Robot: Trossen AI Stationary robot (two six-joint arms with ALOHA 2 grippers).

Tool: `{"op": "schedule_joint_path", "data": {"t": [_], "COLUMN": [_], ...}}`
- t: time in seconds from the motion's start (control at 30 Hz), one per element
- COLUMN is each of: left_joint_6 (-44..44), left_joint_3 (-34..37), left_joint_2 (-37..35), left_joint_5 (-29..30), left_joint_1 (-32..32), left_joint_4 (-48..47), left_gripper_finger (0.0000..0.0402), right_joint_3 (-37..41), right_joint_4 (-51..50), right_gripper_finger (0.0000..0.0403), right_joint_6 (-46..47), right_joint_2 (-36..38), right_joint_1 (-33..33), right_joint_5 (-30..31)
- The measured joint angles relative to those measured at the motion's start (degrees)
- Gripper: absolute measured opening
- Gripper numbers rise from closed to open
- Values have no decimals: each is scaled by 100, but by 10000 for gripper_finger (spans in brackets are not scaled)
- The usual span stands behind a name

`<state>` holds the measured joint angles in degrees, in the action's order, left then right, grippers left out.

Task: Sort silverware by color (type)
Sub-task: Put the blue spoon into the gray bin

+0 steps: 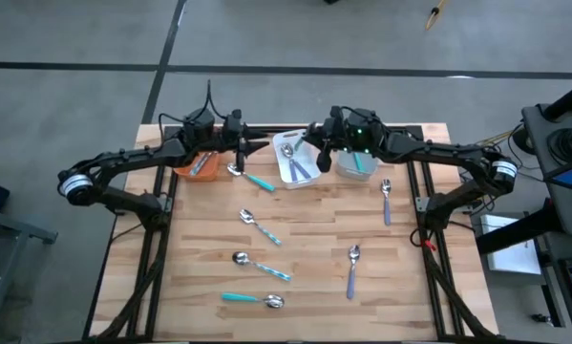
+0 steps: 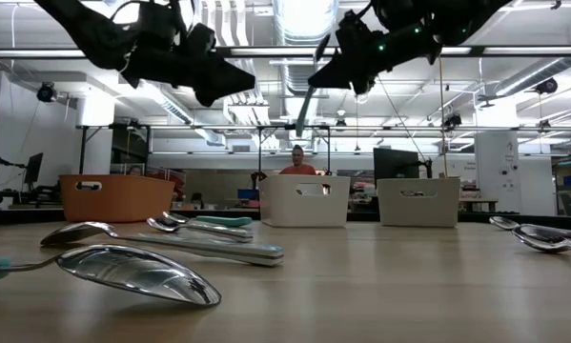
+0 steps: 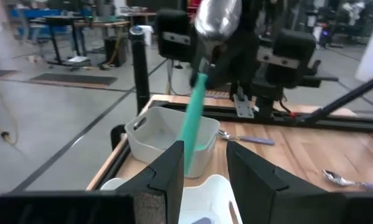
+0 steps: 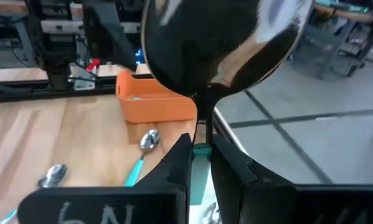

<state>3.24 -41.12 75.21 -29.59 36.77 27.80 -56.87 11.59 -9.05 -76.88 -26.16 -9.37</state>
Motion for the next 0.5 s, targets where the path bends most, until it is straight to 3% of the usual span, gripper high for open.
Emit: {"op": "schedule_joint_path", "data": {"t": [0.23, 0.5], "left_joint_6": [153, -60], "left_joint_3": [-317, -920], "left_joint_2": [784, 1897], "left_joint_5": [-486, -1155], "left_joint_1": [-62, -82], "left_joint_4": [350, 528], "left_gripper_finger": [131, 192], "right_joint_3": [-19, -45], "right_joint_4": [125, 715], "right_gripper_finger": [29, 29], "right_joint_6": [-228, -222], "right_joint_2": [-117, -596], "right_joint_1": [-7, -7], "right_joint_5": [-30, -802]}}
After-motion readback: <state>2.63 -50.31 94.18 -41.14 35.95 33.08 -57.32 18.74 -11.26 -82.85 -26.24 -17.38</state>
